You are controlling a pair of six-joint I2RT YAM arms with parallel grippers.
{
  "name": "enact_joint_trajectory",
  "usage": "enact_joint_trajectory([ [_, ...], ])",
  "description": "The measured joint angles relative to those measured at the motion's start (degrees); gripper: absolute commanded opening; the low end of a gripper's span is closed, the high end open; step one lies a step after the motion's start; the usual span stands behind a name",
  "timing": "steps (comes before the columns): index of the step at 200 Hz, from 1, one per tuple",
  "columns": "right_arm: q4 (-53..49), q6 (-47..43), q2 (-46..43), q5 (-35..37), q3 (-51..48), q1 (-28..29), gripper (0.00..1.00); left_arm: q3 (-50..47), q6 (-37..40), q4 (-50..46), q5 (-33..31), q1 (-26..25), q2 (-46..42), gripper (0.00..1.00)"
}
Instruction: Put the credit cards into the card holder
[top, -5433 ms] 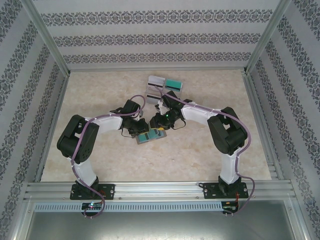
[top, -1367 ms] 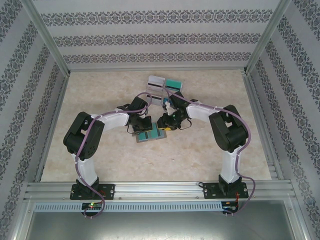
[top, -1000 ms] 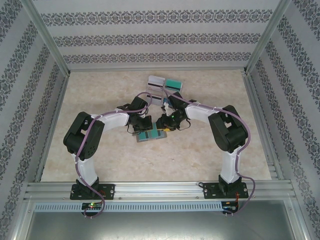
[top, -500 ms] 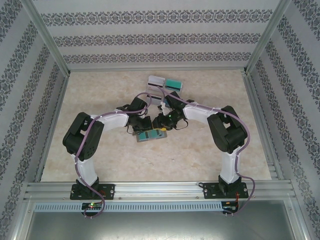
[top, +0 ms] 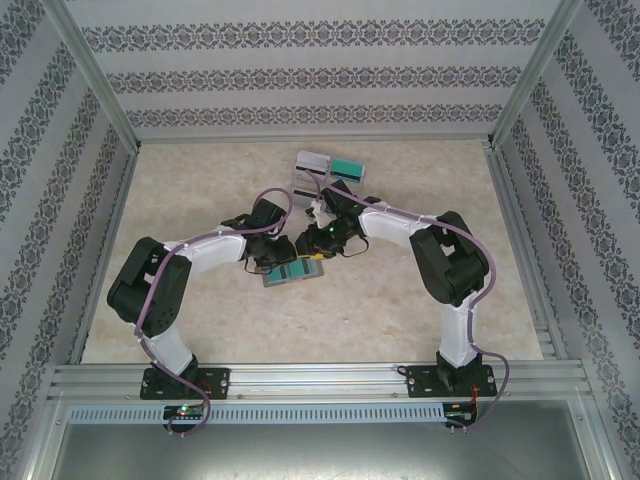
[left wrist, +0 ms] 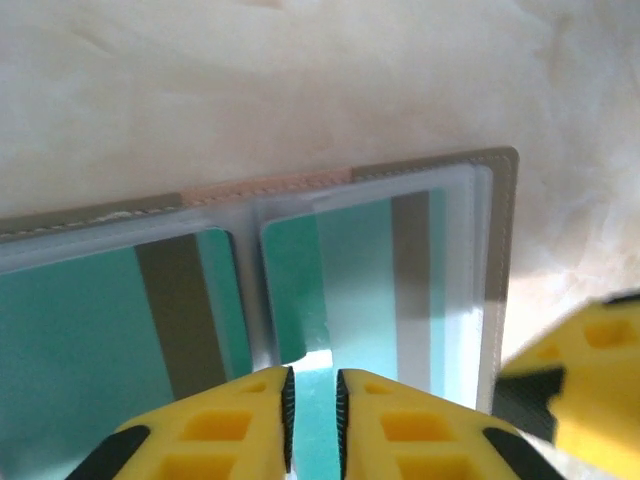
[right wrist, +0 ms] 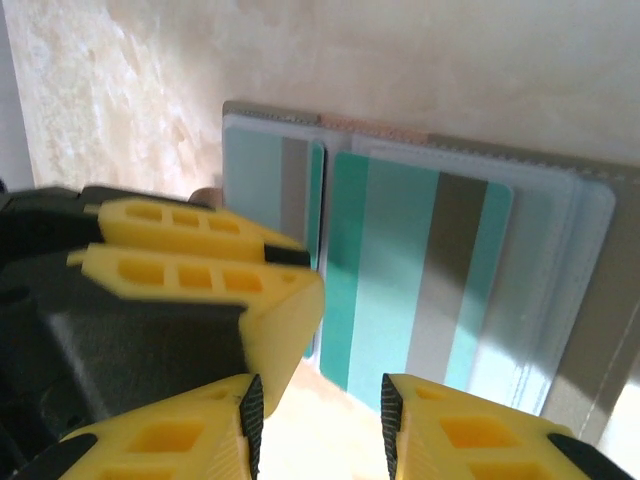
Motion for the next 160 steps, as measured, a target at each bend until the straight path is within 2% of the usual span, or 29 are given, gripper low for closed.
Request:
enact_joint_trajectory([
  [36,0.0,-0.2,0.1,1.2,-0.1,-0.9,0.39,0.0,0.0,0.7,1.6,-0.1,0.2,0.0],
  [160,0.1,-0.2,0.1,1.6,-1.5,-1.9,0.39,0.2,0.5,1.4,1.6,-0.1,2.7,0.0],
])
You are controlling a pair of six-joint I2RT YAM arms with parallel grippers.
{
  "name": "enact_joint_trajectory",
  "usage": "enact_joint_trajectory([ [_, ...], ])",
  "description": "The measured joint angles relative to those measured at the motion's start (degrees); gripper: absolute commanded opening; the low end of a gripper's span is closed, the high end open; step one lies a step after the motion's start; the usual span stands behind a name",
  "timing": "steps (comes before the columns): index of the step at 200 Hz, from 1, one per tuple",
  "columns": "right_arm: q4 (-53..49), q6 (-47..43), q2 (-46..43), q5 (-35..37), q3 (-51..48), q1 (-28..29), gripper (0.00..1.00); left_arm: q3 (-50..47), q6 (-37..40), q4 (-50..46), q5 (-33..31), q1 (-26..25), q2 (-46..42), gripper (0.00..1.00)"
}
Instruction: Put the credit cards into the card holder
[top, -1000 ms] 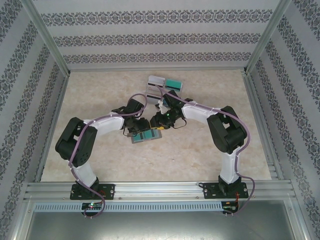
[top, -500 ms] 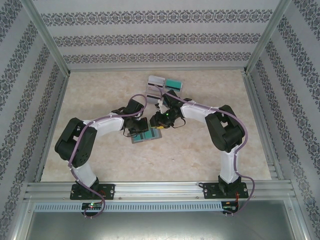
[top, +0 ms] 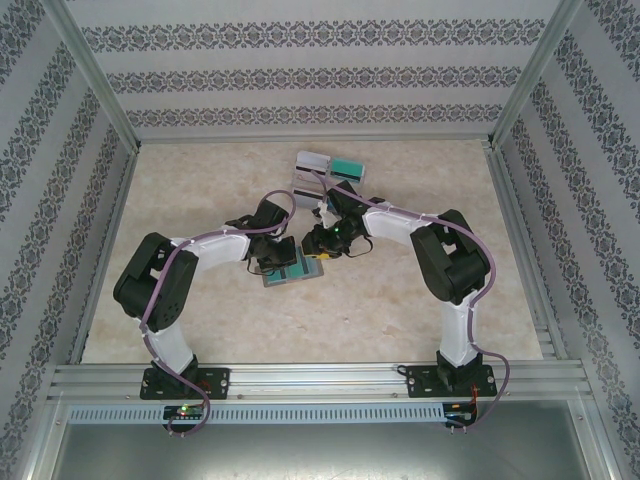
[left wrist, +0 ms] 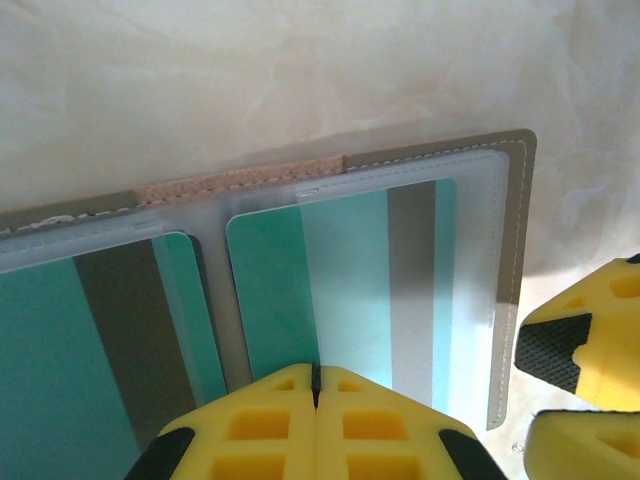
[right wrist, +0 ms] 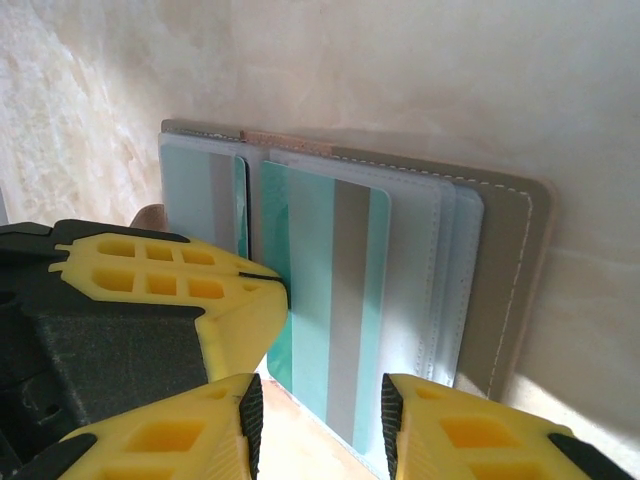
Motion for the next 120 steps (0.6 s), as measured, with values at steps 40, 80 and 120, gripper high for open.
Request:
enact_joint_trajectory([
  [40,0.1,0.0,0.9,0.0,0.0,0.5,0.39,-1.4,-0.2,2.3,0.2,0.0,0.0,0.0],
  [80,-0.1,-0.3,2.0,0.8,0.0,0.7,0.39,-1.4,-0.3,2.8,0.3,0.0,0.0,0.0],
  [120,-0.1,-0.3,1.6,1.6,-0.1,0.6,0.39,-1.4,-0.2,2.9,0.5,0.0,0.0,0.0],
])
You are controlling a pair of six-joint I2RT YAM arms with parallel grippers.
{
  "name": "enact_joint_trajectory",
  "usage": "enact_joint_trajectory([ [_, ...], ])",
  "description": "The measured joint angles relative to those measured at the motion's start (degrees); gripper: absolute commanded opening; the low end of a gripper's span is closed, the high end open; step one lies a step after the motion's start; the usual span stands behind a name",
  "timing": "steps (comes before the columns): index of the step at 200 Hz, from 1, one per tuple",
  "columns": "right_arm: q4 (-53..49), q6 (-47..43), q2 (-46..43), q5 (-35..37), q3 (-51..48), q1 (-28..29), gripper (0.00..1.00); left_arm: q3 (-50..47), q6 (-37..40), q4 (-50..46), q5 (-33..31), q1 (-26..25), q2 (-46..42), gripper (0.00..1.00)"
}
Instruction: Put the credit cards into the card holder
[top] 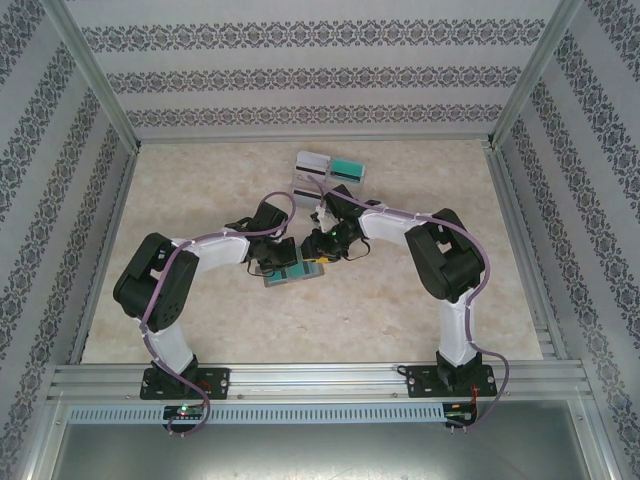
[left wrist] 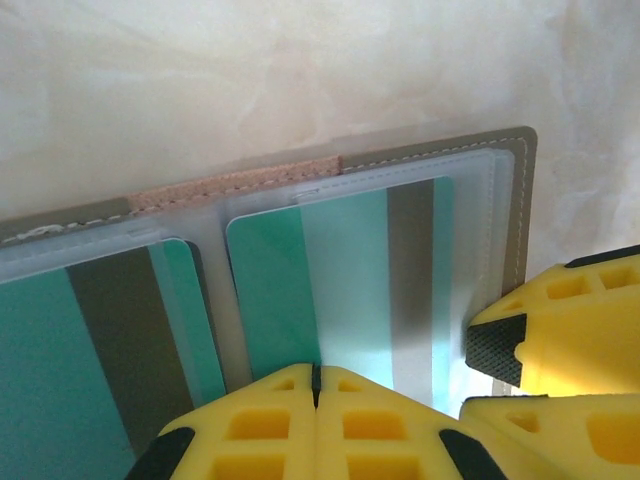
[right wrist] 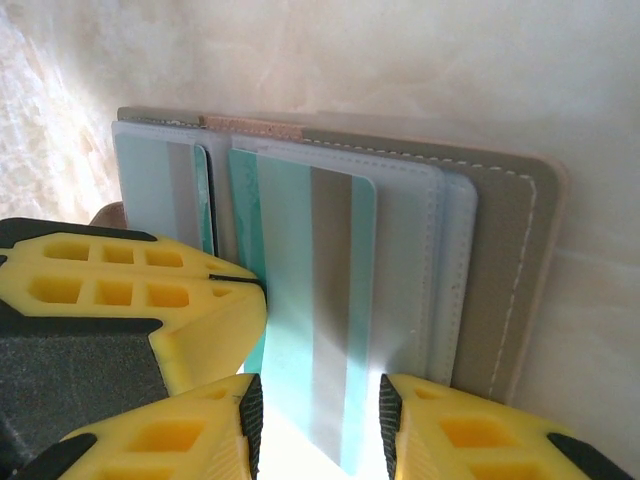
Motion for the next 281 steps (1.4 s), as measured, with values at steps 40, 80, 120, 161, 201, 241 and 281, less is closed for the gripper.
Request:
enact_joint_trajectory([
  [40,-0.8,-0.2,-1.5,1.1,-0.3,-0.4,0.39,0.0,0.0,0.0,0.2,0.0,0.0,0.0],
  [80,-1.2,-0.7,-1.5,1.9,-0.3,-0.5,0.39,0.0,0.0,0.0,0.2,0.0,0.0,0.0],
  [120,-1.7,-1.0,-1.4,2.1,-0.3,0.0,0.39,0.0,0.0,0.0,0.2,0.0,0.0,0.0],
  [161,-1.7,-1.0,-0.4,2.1,-0.2,0.9,0.39,0.0,0.0,0.0,0.2,0.0,0.0,0.0],
  [201,-1.7,-1.0,-0.4,2.1,-0.1,0.9,0.39,0.0,0.0,0.0,0.2,0.0,0.0,0.0],
  [241,-1.7,-0.8,0.7,1.5,1.2,0.9,0.39,0.0,-0.2,0.7,0.5,0.0,0.1,0.0],
  [281,-0.7,1.7,1.4,0.7,1.9,1.3,0.4,-0.3,-0.6,1.4,0.5,0.1,0.3,0.0],
])
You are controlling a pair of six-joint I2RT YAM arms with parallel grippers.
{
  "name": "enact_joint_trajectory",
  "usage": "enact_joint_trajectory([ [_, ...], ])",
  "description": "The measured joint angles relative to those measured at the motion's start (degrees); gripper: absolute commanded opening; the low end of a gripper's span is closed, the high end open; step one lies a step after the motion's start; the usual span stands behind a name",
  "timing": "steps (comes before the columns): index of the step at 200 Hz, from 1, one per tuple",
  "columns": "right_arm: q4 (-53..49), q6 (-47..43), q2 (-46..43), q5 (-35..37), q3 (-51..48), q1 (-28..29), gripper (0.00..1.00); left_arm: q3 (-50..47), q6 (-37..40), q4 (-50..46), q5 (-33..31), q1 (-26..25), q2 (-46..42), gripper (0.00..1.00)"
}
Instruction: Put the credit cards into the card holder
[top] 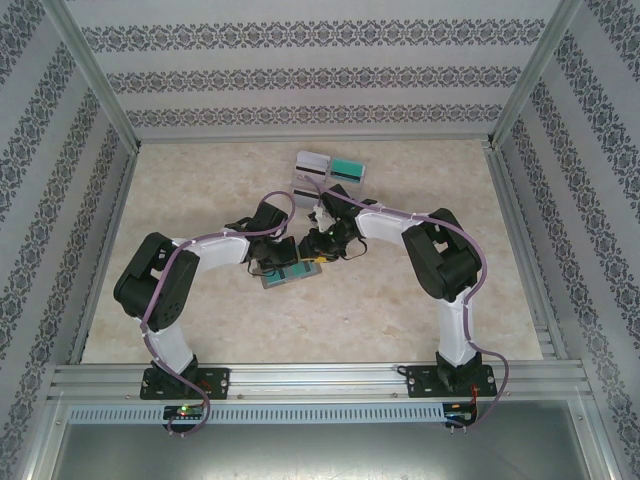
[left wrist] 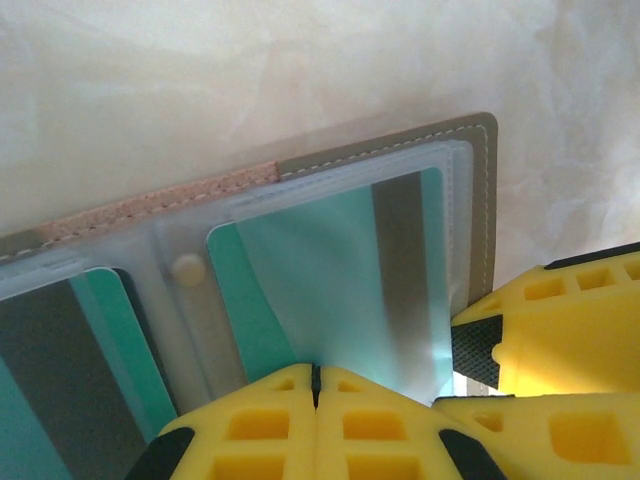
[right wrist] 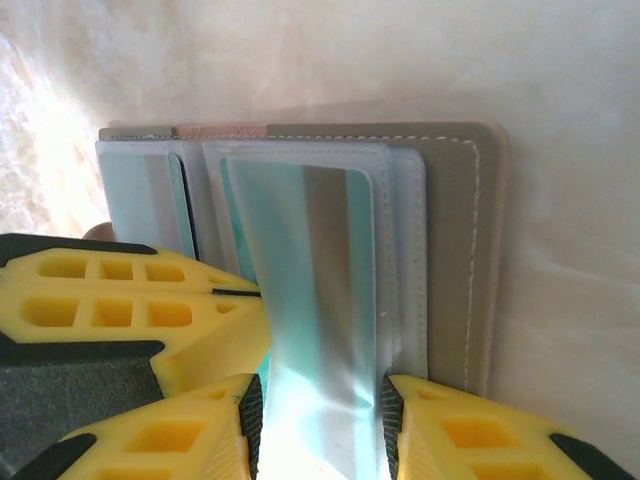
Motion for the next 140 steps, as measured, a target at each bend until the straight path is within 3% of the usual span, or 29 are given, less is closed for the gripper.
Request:
enact_joint_trajectory([
  [74,0.4,1.4,0.0,-0.4,0.0,-0.1,0.4,0.7,-0.2,-0.9,-0.2,0.0,0.0,0.05],
  [140,3.1,1.4,0.0,-1.6,-1.3,-0.2,0.4,5.1,2.9,-10.2,-3.3,0.0,-0.2,0.26],
])
